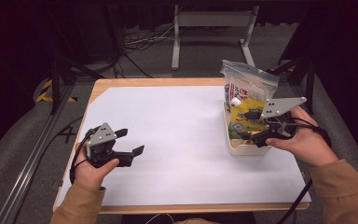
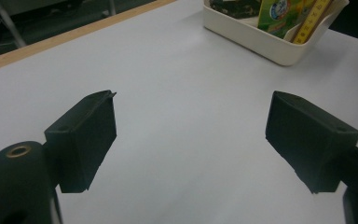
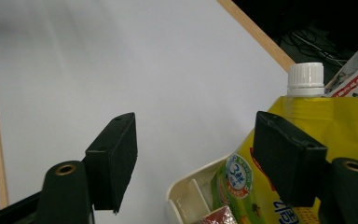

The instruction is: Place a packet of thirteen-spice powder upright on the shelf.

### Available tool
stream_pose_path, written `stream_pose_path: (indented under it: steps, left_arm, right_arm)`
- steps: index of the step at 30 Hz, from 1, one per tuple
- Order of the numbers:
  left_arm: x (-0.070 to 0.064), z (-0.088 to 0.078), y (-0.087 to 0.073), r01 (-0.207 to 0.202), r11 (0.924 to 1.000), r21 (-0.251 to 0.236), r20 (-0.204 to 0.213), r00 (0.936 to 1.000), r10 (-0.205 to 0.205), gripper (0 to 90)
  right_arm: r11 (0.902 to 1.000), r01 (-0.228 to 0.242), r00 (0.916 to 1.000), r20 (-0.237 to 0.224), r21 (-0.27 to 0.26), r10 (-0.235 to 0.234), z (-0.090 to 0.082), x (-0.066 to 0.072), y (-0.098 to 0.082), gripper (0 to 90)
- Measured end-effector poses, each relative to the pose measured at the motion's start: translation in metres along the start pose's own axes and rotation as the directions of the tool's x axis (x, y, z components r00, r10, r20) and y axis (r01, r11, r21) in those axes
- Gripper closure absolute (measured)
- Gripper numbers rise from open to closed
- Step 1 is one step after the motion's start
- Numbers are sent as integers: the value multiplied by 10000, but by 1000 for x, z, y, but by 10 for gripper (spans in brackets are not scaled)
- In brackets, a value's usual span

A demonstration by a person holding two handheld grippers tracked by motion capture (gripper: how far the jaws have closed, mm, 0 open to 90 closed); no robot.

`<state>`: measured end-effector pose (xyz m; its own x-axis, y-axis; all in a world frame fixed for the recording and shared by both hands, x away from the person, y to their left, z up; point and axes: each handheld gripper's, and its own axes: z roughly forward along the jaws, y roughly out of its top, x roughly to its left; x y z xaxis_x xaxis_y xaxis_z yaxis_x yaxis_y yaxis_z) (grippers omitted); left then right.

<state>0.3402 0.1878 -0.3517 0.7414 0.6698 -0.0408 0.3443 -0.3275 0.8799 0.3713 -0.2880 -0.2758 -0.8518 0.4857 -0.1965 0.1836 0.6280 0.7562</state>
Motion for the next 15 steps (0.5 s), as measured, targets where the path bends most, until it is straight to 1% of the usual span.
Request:
stream_pose_path:
  steps: [4,6,7,8,11,15]
  left_arm:
    - [1,-7,-6,62,10000,-69,-103,9999,-63,169]
    - [1,-11,-10,89,9999,-112,-34,10000,-89,169]
    - [1,-12,-12,89,9998,-192,42,10000,-88,168]
    - [2,-13,-13,3,9997,-255,61,10000,-1,168]
    - [1,-14,-17,-56,9993,-379,199,9998,64,165]
    - [2,-16,-20,28,9992,-391,146,9999,-22,161]
  right_arm:
    - [9986,-384,9991,157,-368,390,-2,6,-6,304]
    - [9971,-572,9976,370,-501,591,-5,7,-10,303]
    - [9960,-688,9961,506,-566,717,-7,8,-13,301]
    - [9951,-733,9951,616,-663,774,-8,9,-16,301]
    - [9906,-987,9909,821,-946,1066,-13,10,-24,292]
    - [9833,-1357,9819,1161,-1214,1498,-19,12,-40,289]
